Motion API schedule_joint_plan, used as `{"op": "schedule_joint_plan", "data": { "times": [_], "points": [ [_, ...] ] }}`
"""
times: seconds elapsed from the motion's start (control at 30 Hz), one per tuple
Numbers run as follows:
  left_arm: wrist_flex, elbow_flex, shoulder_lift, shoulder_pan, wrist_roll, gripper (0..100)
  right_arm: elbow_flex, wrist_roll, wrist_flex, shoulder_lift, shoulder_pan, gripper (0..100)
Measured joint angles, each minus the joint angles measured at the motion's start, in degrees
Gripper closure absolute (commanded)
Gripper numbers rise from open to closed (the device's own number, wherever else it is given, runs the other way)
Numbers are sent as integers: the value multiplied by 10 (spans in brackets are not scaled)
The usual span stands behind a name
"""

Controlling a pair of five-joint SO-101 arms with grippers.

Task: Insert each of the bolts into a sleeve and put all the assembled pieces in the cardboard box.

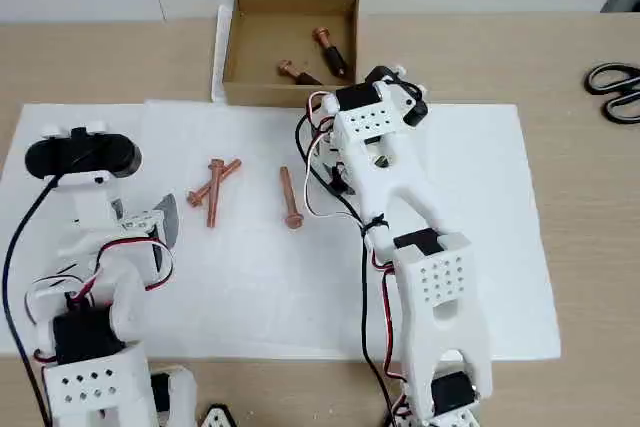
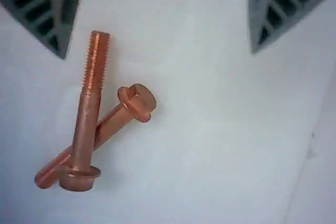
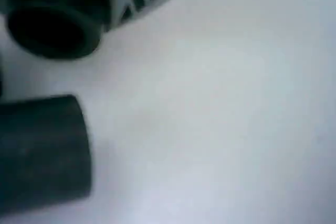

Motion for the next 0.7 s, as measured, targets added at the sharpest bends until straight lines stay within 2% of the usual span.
{"op": "schedule_joint_plan", "data": {
  "times": [0.2,0.3,0.47,0.7],
  "points": [
    [0,0,0,0,0,784,0,2,31,-33,-2,995],
    [0,0,0,0,0,784,0,34,38,-88,-4,995],
    [0,0,0,0,0,784,0,165,49,-180,8,995],
    [0,0,0,0,0,784,0,382,85,-270,75,995]
  ]
}}
